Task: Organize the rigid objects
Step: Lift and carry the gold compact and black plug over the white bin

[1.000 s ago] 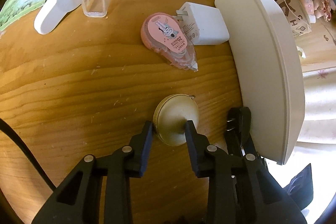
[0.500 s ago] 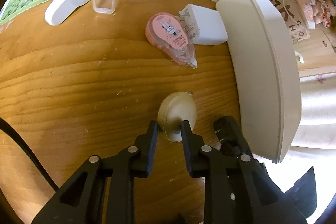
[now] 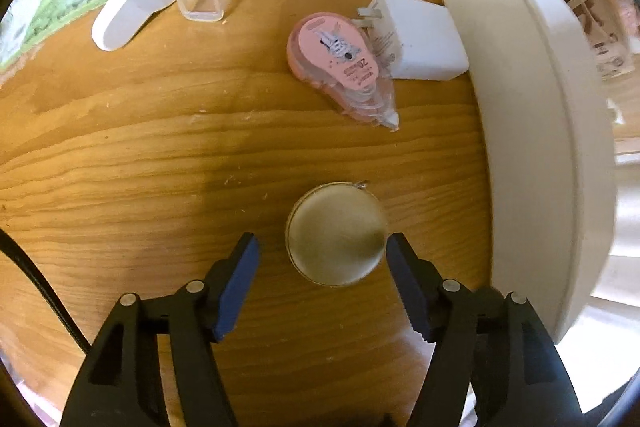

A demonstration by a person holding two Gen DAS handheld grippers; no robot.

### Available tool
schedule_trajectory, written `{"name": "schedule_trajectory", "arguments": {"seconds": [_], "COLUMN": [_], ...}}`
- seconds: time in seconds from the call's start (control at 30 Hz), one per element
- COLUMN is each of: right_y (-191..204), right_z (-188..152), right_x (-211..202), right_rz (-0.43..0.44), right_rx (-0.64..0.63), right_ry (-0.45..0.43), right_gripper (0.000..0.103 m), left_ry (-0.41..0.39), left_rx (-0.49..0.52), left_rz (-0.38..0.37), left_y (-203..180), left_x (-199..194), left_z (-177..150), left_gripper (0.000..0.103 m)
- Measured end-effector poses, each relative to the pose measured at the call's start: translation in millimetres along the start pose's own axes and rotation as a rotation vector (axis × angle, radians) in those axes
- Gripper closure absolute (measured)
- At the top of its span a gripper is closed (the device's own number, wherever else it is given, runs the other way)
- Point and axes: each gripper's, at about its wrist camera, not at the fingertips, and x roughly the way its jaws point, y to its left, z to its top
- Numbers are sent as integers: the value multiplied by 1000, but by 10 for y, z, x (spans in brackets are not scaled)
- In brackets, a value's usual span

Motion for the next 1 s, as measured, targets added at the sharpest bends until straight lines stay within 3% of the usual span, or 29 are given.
{"name": "schedule_trajectory", "arguments": {"seconds": [0.47, 0.63, 0.67, 1.0], "right_y": [-188, -312, -332, -501], "right_z": [227, 335, 351, 506], "right_x": [-420, -564, -584, -815], "right_rz": [187, 245, 255, 328], "right_rx": [-136, -167, -173, -259], "right_ry": [20, 18, 17, -28], "right_gripper": [71, 71, 71, 71], "left_ry": [-2, -20, -27, -9], "left_rx": [-53, -82, -93, -225], "left_rz": [162, 207, 215, 193], "left_y": [-421, -586, -608, -651], "left_x": [144, 181, 172, 143], "left_z": [220, 246, 253, 218], "left_gripper": [35, 39, 44, 45]}}
